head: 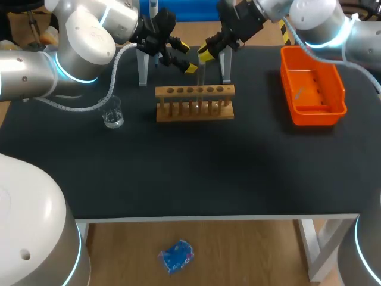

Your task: Invert the test tube, pick up the pipette, mount the tip to pipette, aspirate from beaker and dispense into the tube, eject the tip, return the pipette, and cap with the stopper.

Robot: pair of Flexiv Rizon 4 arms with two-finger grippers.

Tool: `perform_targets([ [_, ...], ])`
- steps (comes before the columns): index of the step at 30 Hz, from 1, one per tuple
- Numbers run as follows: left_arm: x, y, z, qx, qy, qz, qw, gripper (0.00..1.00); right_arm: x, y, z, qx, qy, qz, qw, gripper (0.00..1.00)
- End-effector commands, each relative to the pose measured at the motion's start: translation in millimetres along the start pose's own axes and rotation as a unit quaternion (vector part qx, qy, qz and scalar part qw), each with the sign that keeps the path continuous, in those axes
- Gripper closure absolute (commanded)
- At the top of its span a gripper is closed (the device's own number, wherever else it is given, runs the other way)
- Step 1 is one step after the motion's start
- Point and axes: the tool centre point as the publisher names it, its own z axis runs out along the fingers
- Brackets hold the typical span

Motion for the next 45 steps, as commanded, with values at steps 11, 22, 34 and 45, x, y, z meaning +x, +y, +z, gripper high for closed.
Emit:
perform_targets([
  [11, -0.7, -1.0, -0.9, -0.003, 0.002, -0.001, 1.000, 0.00, -0.9, -20.0, 13.6, 0.023, -0.002, 0.000, 1.000, 1.00],
  [22, -0.7, -1.0, -0.9, -0.003, 0.002, -0.001, 1.000, 0.00, -0.9, -20.6, 12.2, 0.022, -0.004, 0.002, 1.000, 0.79],
  [34, -0.7, -1.0, -0.9, -0.003, 0.002, -0.001, 1.000, 0.00, 5.6, -19.3, 1.1, 0.000, -0.013, -0.003, 1.000, 0.00],
  [45, -0.7, -1.0, -0.9, -0.003, 0.002, -0.001, 1.000, 0.00, 14.1, 4.2, -24.0, -0.134, -0.008, -0.033, 0.990, 0.00],
])
